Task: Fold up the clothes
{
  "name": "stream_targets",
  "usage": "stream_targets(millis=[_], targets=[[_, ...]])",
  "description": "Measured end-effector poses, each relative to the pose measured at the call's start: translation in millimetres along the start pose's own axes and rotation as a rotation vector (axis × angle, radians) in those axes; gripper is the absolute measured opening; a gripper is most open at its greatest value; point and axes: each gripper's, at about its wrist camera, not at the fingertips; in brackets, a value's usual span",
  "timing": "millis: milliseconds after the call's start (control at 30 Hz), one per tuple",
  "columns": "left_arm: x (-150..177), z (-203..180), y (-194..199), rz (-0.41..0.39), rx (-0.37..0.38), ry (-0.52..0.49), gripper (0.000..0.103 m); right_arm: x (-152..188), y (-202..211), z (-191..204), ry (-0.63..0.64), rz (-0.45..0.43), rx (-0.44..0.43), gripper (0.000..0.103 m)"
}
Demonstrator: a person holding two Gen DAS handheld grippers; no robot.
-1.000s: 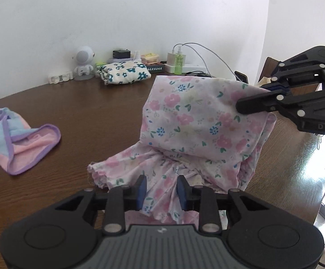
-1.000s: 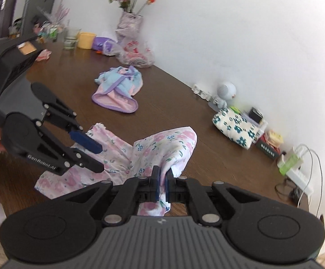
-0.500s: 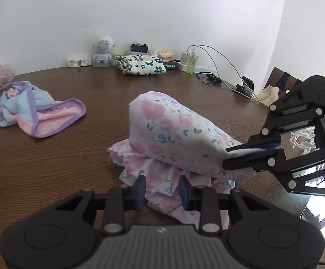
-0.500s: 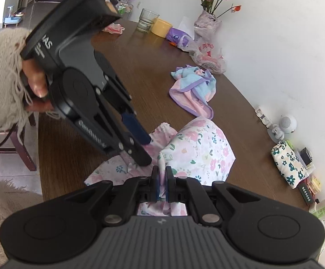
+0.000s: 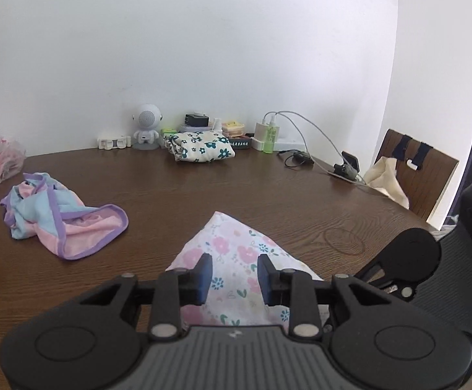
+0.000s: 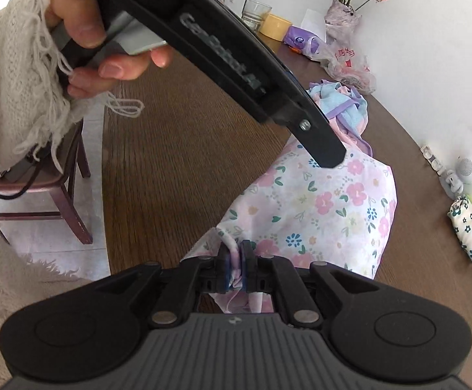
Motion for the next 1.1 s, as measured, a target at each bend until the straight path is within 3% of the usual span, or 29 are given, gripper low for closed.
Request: stream_targets(millis=[133, 200, 267, 367, 433, 567, 600, 700, 867, 933, 1100], targets=[[4, 10, -33, 0.087, -0.001, 0.003, 0.022, 5, 10, -9, -0.096, -0.042, -0.035, 0.015], [6, 14, -36, 0.092, 0.007, 0.009, 0.022, 11, 28, -21, -0.199, -0.09, -0.082, 0.022], [7, 16, -37, 0.095, 0.011, 0.007, 0.022, 18, 45, -34, -0.301, -0.14, -0.11, 0.022], [7, 17, -38, 0.105, 0.007, -0.006, 0.023, 28, 60, -55, -0.427, -0.184, -0.052, 0.024], [3, 17, -37, 0.108, -0.008, -0.009, 0.023, 33, 58, -65, -0.474, -0.168, 0.016, 0.024], [-9, 14, -31, 0.083, -0.02, -0.032, 0.024, 37, 37, -61, -0.484, -0.108, 0.075, 0.029], [-14, 12, -30, 0.067, 0.003, -0.045, 0.024, 36, 33, -57, -0.467, -0.105, 0.089, 0.036], [-26, 4, -34, 0.037, 0.094, -0.096, 0.024, 33, 27, -43, -0.425, -0.099, 0.132, 0.044], [-27, 2, -71, 0.134, 0.05, -0.155, 0.022, 26, 18, -28, -0.381, -0.089, 0.173, 0.056], [-24, 6, -79, 0.159, 0.049, -0.152, 0.022, 24, 15, -24, -0.361, -0.08, 0.184, 0.056], [-26, 10, -71, 0.138, 0.039, -0.14, 0.024, 23, 15, -26, -0.37, -0.083, 0.171, 0.056]])
Point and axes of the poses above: each gripper's, at about its wrist camera, not at the fingertips, and y roughly against the way its jaws point, z to its left, x to its underside, and after that the axes turned 1 degree about y, right-handed
